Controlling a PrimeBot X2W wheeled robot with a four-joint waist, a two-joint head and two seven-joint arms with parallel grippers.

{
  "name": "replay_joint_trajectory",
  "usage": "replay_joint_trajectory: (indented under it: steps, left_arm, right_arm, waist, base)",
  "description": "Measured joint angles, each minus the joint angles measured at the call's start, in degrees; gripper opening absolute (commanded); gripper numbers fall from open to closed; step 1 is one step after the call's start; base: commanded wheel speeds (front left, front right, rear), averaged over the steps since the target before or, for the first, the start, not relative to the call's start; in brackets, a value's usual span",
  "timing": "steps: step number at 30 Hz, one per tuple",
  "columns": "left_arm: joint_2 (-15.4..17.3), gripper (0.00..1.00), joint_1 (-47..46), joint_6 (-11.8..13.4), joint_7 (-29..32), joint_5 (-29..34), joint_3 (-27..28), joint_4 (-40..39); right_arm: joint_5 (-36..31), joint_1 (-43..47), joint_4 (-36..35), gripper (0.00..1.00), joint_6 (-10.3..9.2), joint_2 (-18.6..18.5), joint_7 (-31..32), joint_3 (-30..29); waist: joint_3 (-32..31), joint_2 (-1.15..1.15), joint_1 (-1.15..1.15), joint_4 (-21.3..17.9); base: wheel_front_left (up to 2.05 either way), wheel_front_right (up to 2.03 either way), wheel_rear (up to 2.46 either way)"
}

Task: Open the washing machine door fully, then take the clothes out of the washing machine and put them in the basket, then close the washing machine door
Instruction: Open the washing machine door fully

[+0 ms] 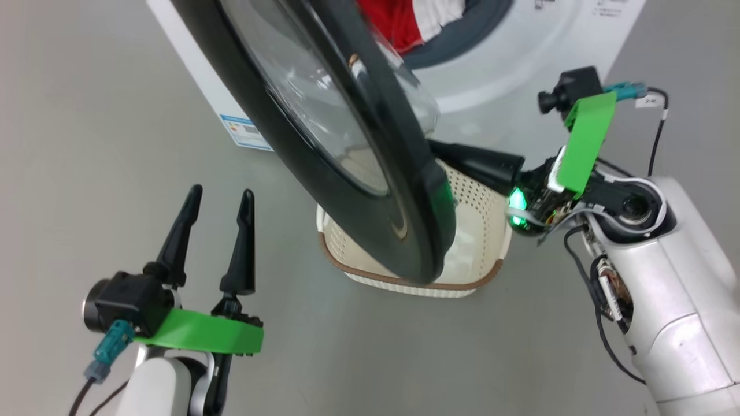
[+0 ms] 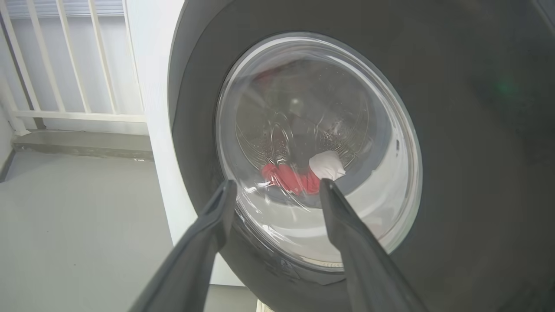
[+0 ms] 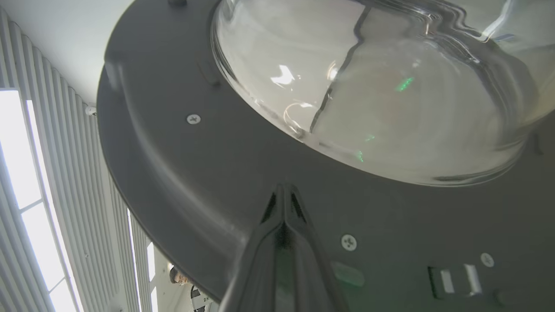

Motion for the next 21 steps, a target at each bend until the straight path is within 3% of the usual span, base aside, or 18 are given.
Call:
replay_joint_trajectory:
  steps: [21]
  left_arm:
    - [0.0,1.00,3.3,1.9,0.0,-1.7,-1.2,1.4]
  right_arm:
    - [0.1,3.3,2.9,0.00,0.00,0.2,0.7,7.2]
  waist:
    - [-6.2,0.00,0.00,10.0]
  base:
    - [0.00,0.00,0.00]
